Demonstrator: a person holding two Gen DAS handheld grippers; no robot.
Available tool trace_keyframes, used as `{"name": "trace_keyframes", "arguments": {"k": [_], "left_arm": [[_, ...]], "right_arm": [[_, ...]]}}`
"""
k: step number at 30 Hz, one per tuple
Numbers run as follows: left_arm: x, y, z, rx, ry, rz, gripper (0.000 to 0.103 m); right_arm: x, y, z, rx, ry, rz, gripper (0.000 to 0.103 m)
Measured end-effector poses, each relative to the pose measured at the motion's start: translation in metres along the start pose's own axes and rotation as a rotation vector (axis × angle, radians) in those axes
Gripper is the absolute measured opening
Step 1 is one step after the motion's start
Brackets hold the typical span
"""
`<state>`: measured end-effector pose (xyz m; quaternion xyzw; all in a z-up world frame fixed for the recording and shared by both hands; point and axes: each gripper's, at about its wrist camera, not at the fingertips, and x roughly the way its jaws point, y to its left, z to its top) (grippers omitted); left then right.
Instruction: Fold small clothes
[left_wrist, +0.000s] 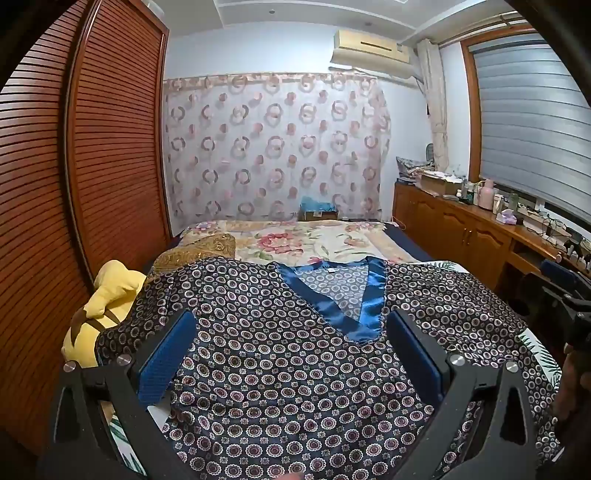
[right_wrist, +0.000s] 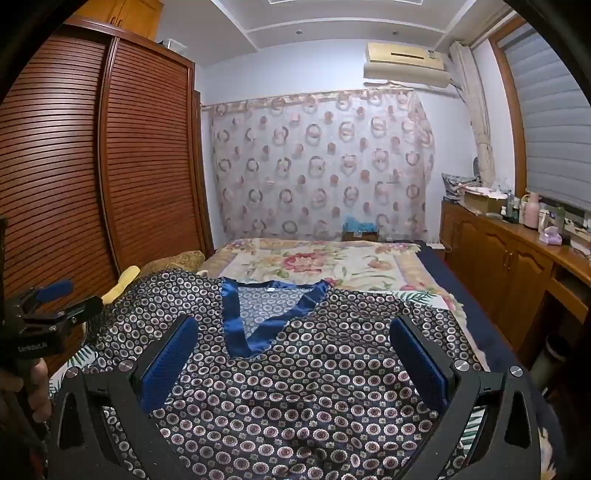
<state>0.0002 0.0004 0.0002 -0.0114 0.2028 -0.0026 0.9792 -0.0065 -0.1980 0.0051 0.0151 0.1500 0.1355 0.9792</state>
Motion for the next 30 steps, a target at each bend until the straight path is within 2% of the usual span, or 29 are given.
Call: {"name": "trace_keyframes", "arguments": {"k": [30], "left_arm": [[-0.0064,0.0008,0.0021,0.012,-0.022,0.007,0.103]], "right_arm": [[0.0002,0.0005,-0.0010,-0.001,0.006,-0.011,0.103]]}}
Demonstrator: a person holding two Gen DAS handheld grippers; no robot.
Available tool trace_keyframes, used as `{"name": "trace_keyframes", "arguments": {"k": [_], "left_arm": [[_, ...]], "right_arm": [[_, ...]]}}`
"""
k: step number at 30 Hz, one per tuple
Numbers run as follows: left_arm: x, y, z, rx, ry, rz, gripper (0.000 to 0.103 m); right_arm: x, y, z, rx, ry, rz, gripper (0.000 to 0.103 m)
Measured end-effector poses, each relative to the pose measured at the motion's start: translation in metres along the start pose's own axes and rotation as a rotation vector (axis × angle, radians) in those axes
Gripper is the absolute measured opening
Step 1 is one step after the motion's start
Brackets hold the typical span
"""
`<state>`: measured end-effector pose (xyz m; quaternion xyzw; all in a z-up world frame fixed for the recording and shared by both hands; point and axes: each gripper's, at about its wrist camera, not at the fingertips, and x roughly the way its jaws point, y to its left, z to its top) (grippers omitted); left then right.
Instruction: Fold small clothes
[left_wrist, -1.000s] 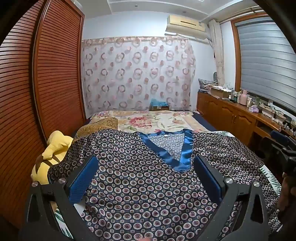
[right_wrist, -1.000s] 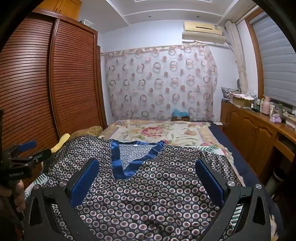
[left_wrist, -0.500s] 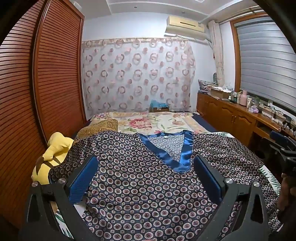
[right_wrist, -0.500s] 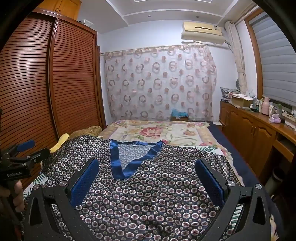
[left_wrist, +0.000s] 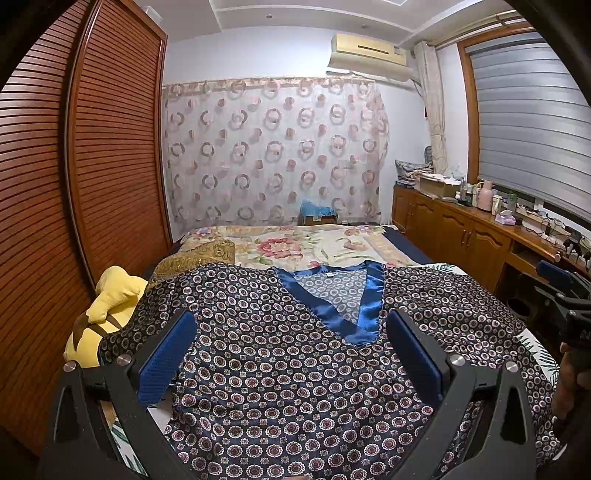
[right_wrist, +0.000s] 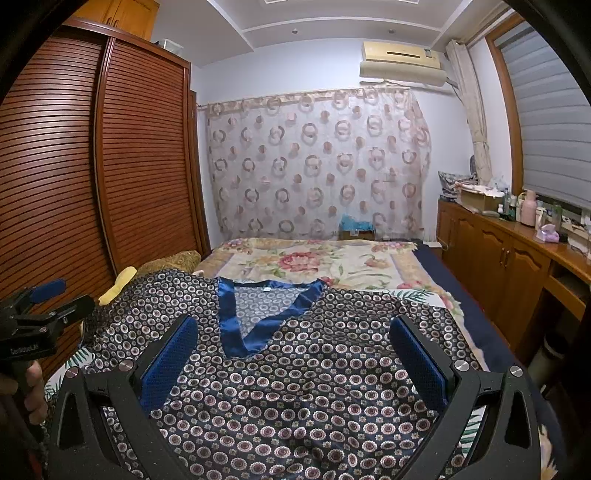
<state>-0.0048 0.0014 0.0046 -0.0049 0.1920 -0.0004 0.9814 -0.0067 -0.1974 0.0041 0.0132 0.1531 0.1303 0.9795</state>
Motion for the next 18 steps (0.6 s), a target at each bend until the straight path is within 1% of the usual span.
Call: {"name": "trace_keyframes", "arguments": {"k": [18], "left_arm": [[-0.0056,-0.0025,0.0029,0.008,-0.005,0.001,0.103]], "right_arm": [[0.0001,-0.0015,0.0001,0.006,0.001,0.001,0.103]]}}
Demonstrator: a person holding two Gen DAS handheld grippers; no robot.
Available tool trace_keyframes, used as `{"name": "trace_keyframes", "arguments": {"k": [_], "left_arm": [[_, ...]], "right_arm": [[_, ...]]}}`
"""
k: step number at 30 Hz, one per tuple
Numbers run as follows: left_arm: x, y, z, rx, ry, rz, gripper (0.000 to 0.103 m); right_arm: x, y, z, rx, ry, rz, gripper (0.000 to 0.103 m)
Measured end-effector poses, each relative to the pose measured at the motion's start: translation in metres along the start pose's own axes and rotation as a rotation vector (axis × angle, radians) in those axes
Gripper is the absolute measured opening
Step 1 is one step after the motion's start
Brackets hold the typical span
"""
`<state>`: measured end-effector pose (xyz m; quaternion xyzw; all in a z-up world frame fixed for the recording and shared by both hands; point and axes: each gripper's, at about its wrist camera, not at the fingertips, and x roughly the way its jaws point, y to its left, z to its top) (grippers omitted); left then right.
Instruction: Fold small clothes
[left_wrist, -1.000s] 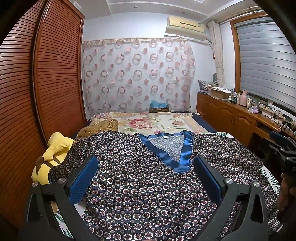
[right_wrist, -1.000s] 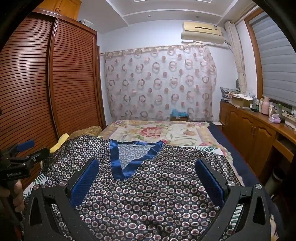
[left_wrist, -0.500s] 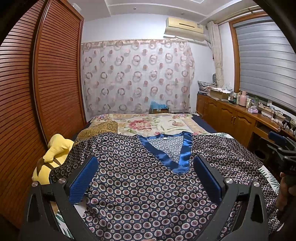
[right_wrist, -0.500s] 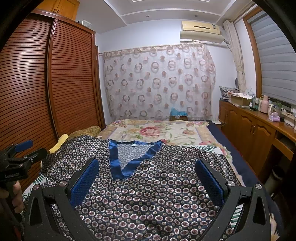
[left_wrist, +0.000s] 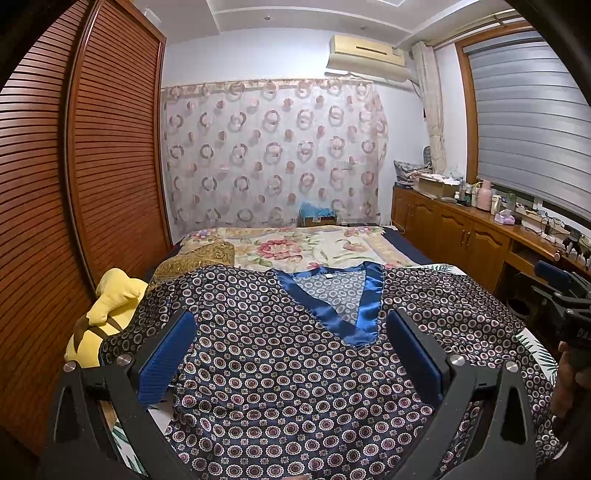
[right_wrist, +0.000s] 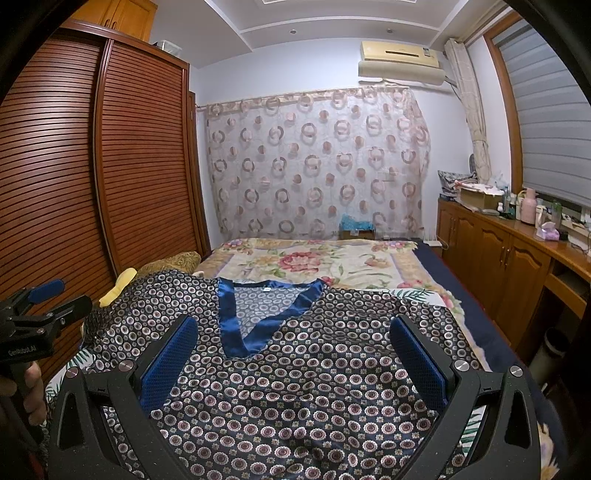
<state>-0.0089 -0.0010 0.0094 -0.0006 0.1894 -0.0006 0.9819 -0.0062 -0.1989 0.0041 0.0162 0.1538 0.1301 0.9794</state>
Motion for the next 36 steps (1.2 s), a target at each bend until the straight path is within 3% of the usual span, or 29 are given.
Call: {"name": "trace_keyframes", "arguments": {"k": [36], "left_arm": [[0.0019,-0.0058,-0.0006,0.008,0.004,-0.003,0.103]], "right_arm": [[0.0003,0.0005,0.0009,0.000,0.000,0.001,0.103]]}}
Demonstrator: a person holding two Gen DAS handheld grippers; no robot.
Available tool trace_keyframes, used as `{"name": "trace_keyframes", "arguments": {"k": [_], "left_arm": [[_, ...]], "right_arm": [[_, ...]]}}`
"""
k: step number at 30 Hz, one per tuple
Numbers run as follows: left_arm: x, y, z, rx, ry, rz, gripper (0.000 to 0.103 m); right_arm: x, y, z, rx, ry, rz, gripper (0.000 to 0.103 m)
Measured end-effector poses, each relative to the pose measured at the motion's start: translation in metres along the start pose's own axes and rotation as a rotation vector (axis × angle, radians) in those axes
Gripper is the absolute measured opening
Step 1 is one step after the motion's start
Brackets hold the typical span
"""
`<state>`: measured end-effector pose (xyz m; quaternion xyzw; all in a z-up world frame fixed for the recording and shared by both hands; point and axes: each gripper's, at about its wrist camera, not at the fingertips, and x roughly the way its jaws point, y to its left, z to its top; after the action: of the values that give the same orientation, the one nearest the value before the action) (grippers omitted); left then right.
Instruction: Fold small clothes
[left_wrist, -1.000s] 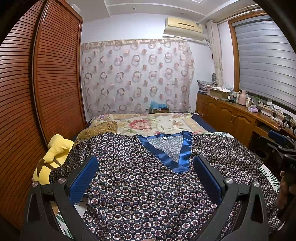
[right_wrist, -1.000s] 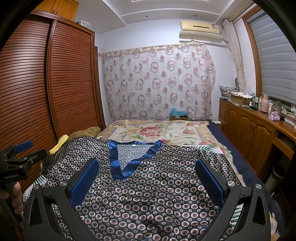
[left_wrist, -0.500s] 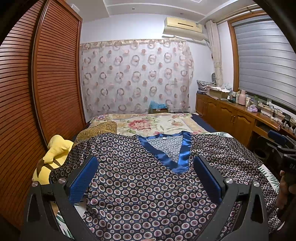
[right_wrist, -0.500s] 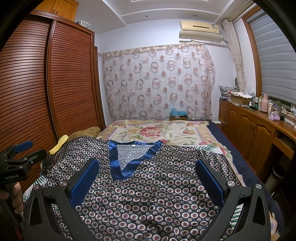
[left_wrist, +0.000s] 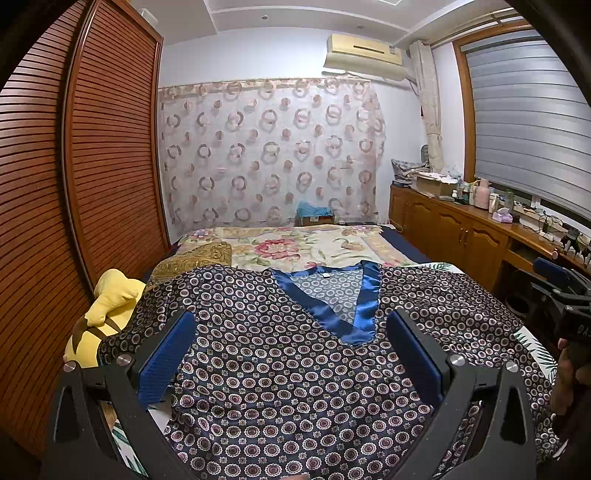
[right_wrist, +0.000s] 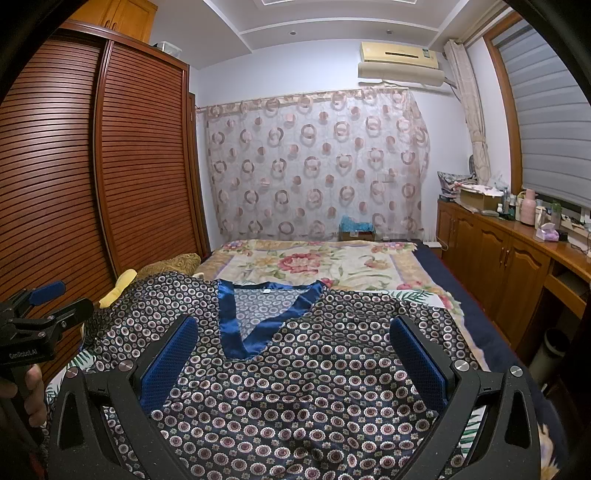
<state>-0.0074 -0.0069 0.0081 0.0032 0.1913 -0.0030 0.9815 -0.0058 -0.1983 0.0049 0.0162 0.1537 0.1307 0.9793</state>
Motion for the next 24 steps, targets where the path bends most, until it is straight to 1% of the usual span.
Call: {"name": "trace_keyframes", "arguments": {"k": [10,13,17,21,24], "left_arm": [[0.005,0.003,-0.004,0.002,0.018,-0.010,0.103],[0.013,0.009,-0.006,0.008,0.033,-0.004,0.103],[0.025,0.024,-0.010,0.003,0.067,-0.003,0.103],[0.036,0.041,-0.015,0.016,0.096,0.026,0.103],[0.043,0.058,-0.018,0.006,0.120,0.044,0.103]], "right_arm": [[0.001,0.002,0.000,-0.002,0.006,0.006,0.103],[0.006,0.001,-0.002,0.004,0.021,0.041,0.103],[0.011,0.005,-0.004,-0.014,0.034,0.061,0.103],[0.018,0.009,-0.005,-0.039,0.054,0.090,0.103],[0.024,0.013,-0.005,-0.069,0.065,0.109,0.103]]}}
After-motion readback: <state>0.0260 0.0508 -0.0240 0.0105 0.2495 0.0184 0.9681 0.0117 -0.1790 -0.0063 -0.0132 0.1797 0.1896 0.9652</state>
